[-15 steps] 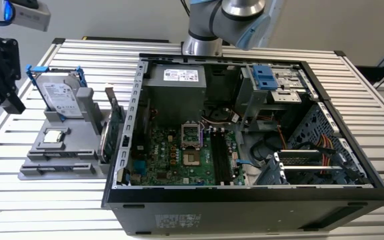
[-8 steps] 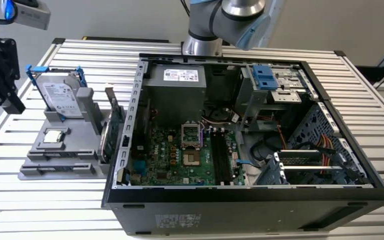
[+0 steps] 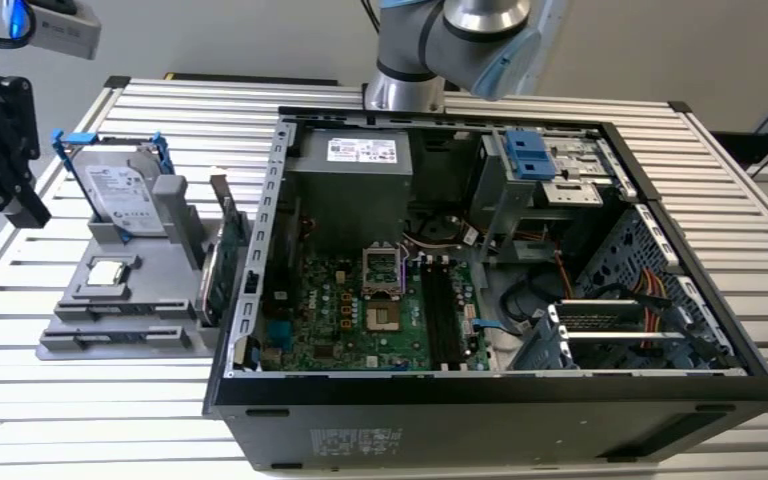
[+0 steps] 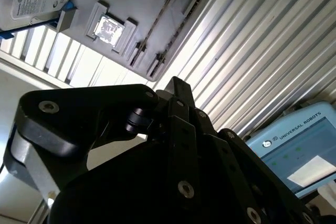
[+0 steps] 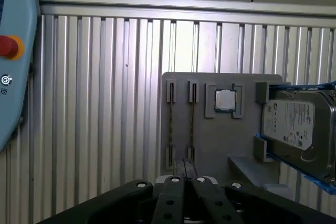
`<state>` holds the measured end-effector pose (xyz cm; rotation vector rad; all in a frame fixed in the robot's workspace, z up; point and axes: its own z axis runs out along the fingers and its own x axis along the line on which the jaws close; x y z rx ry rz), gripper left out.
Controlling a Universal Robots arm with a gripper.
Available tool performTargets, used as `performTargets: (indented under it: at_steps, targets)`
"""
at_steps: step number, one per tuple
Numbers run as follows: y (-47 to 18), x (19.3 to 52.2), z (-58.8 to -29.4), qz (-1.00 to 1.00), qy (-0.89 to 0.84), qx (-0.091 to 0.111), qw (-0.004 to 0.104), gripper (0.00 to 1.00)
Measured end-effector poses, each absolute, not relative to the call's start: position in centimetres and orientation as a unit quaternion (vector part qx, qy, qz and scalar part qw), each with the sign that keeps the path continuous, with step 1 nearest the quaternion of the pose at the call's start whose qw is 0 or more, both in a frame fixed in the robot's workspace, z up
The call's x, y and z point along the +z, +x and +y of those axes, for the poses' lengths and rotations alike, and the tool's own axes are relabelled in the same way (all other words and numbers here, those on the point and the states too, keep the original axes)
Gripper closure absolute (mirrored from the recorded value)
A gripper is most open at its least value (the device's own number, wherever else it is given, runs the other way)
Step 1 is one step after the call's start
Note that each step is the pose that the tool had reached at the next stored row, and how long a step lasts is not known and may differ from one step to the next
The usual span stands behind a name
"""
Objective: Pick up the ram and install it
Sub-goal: 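Pick up the ram and move it above insertion slot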
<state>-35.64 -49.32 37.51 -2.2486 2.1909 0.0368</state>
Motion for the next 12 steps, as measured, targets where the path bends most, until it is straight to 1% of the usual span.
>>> performTargets:
  at_steps: [4, 5, 12]
  targets:
    - [-35.64, 37.51, -49.32, 0.698, -0.716, 0.012, 0.001, 1.0]
    - [-35.64, 37.51, -49.32, 0.698, -0.716, 0.012, 0.001, 0.0]
    - [-35.64, 37.51, -49.32, 0.697, -0.717, 0.012, 0.001, 0.0]
